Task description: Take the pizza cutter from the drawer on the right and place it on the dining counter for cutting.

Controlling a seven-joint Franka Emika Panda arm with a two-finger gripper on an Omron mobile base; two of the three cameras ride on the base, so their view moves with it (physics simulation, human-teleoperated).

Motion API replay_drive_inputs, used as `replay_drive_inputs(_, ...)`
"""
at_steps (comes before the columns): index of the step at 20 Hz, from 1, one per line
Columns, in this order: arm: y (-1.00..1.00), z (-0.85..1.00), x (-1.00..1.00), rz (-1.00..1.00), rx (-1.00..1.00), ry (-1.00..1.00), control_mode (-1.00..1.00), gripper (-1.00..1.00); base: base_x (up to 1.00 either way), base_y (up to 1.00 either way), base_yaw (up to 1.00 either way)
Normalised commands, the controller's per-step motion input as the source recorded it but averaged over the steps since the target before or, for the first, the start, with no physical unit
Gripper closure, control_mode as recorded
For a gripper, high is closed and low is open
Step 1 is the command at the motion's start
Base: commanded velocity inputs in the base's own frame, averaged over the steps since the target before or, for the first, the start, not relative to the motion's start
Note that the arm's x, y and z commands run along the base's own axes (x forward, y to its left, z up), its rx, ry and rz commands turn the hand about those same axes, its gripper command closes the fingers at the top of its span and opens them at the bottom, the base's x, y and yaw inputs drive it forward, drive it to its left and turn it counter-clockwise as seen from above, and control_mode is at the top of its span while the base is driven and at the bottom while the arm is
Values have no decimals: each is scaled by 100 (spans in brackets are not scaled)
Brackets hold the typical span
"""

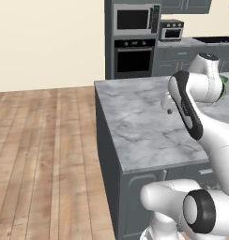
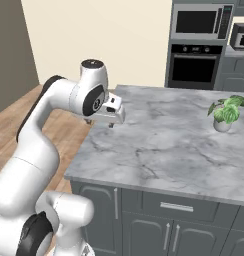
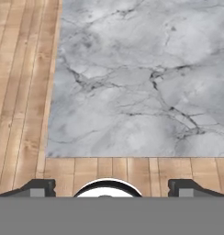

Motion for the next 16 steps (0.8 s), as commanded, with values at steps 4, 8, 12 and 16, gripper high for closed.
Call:
replay_drive_inputs(4, -63, -12, -13, -7, 6, 0, -100, -100, 0, 0, 0)
replay_drive_inputs(8, -48, -12, -19, -14, 4, 0, -100, -100, 0, 0, 0)
replay_drive_inputs(12, -28, -13, -19, -19, 2, 0, -100, -100, 0, 0, 0)
replay_drive_inputs(16, -22, -13, -9, -19, 1, 0, -100, -100, 0, 0, 0)
